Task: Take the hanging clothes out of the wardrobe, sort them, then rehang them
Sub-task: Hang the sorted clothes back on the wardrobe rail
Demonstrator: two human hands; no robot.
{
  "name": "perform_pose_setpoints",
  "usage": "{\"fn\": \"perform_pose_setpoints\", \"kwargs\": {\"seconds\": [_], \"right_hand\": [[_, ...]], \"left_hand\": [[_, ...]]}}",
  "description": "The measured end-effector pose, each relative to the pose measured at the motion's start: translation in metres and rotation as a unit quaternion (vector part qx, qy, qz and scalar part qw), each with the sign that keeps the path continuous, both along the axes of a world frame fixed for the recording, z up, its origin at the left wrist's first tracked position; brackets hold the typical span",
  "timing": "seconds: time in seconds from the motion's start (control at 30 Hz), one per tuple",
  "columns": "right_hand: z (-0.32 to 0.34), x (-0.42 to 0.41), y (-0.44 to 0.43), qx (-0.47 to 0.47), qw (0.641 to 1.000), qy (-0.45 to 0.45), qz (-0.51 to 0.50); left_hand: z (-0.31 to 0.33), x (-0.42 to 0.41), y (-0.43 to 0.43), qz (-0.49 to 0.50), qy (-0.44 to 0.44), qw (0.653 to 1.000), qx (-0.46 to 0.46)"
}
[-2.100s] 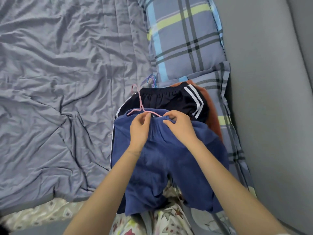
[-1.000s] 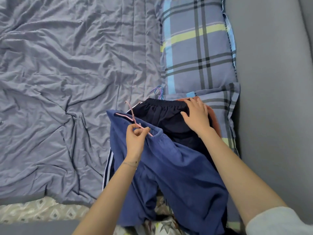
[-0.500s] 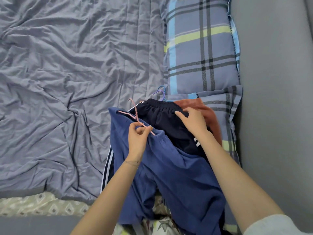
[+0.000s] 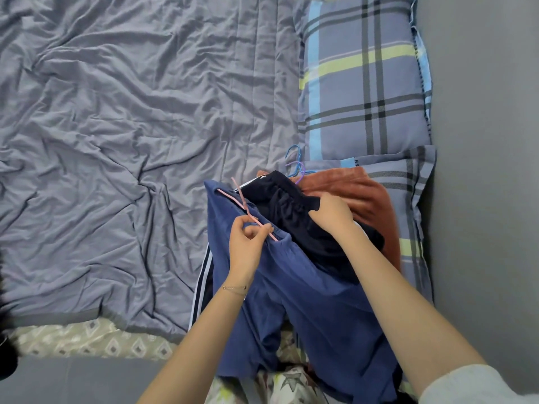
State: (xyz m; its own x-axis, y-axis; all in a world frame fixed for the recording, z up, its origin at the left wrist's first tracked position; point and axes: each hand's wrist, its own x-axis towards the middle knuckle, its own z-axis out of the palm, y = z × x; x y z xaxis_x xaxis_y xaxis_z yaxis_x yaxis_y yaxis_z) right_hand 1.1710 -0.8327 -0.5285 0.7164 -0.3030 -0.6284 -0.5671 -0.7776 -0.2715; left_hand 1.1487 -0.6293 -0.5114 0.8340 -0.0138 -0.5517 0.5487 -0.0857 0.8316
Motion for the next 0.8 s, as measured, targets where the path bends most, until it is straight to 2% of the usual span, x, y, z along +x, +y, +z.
{"fn": "perform_pose_setpoints", "kwargs": {"seconds": [0.17,0.37,0.5,0.67,0.8], "right_hand": [[0.002,-0.019,0.019,0.010,0.997,0.065,-0.027],[-0.014,-0.036,0.044,-0.052,0.995,0.090,0.002],[-0.022,-0.044,0.046,-0.085,0.996,0.028,-0.014],[-0.009,-0.051,0.052,0.002,0.994,-0.012,-0.110],[0.016,-0.053,0.062,0.061,0.990,-0.034,-0.123]], "left_hand": [[0.013,-0.011,0.017,-0.018,0.008,1.000,0.008],[0.018,-0.029,0.040,-0.057,0.019,0.998,0.011],[0.013,-0.038,0.054,-0.053,0.015,0.998,0.012],[0.015,-0.043,0.059,-0.045,0.024,0.999,0.009],[0.030,-0.040,0.060,-0.031,0.020,0.999,0.001]]}}
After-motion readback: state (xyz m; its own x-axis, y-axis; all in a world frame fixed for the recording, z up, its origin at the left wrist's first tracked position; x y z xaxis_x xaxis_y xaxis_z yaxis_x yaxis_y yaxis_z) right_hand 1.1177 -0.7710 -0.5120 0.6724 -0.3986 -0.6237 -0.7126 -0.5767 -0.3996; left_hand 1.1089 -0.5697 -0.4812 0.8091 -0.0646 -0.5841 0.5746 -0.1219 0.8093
